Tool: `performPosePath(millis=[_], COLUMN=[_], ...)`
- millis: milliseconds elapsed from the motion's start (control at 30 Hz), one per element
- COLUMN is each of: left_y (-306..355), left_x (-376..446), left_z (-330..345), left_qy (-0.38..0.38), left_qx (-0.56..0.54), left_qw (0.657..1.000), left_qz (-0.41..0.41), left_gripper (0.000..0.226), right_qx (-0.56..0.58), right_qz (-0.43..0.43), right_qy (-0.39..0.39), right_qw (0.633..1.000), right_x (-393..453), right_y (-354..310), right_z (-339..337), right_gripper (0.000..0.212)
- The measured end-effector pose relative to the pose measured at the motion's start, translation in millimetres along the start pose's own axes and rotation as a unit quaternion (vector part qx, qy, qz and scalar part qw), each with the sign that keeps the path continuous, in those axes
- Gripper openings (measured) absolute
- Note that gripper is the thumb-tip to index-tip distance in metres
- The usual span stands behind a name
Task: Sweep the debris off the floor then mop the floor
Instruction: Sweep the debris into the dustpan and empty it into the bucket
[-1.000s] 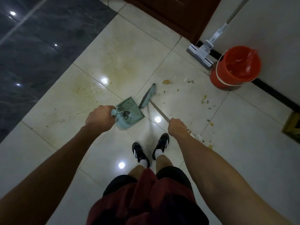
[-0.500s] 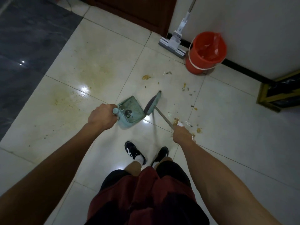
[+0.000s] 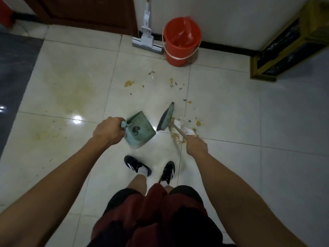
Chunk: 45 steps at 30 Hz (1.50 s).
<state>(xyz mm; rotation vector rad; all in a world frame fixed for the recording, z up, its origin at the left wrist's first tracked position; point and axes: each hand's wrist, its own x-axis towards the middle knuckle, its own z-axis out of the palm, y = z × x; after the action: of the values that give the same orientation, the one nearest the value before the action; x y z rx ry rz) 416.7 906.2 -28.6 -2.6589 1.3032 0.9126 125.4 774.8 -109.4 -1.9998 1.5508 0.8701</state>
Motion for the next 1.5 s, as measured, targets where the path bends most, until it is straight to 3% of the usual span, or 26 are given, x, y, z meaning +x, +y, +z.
performPosePath(millis=[267, 500, 767, 1167, 1500], left_y=[44.1, 31.0, -42.1, -176.6, -216.4], left_x=[-8.9, -23.2, -7.2, 53.6, 111.8], left_z=[5.8, -0.6, -24.5, -102.1, -142.2], left_qy=[0.007, 0.027, 0.041, 0.030, 0.060], left_qx=[0.019, 0.011, -0.007, -0.068, -0.054], left_qw=[0.999, 1.000, 0.998, 0.990, 0.991], left_qz=[0.032, 0.005, -0.046, -0.118, -0.108], left_gripper=[0.013, 0.013, 0.013, 0.012, 0.005], right_qx=[0.011, 0.029, 0.001, -0.061, -0.056], right_qz=[0.001, -0.030, -0.079, -0.110, -0.128], right_qy=[0.028, 0.055, 0.055, 0.050, 0.034], right_qw=[1.000, 0.998, 0.995, 0.991, 0.990], right_x=[-8.0, -7.5, 11.9, 42.9, 88.9], right_y=[42.7, 27.8, -57.8, -248.1, -336.1], right_z=[-5.5, -7.9, -33.0, -83.9, -117.3], right_gripper=[0.031, 0.032, 0.028, 0.029, 0.029])
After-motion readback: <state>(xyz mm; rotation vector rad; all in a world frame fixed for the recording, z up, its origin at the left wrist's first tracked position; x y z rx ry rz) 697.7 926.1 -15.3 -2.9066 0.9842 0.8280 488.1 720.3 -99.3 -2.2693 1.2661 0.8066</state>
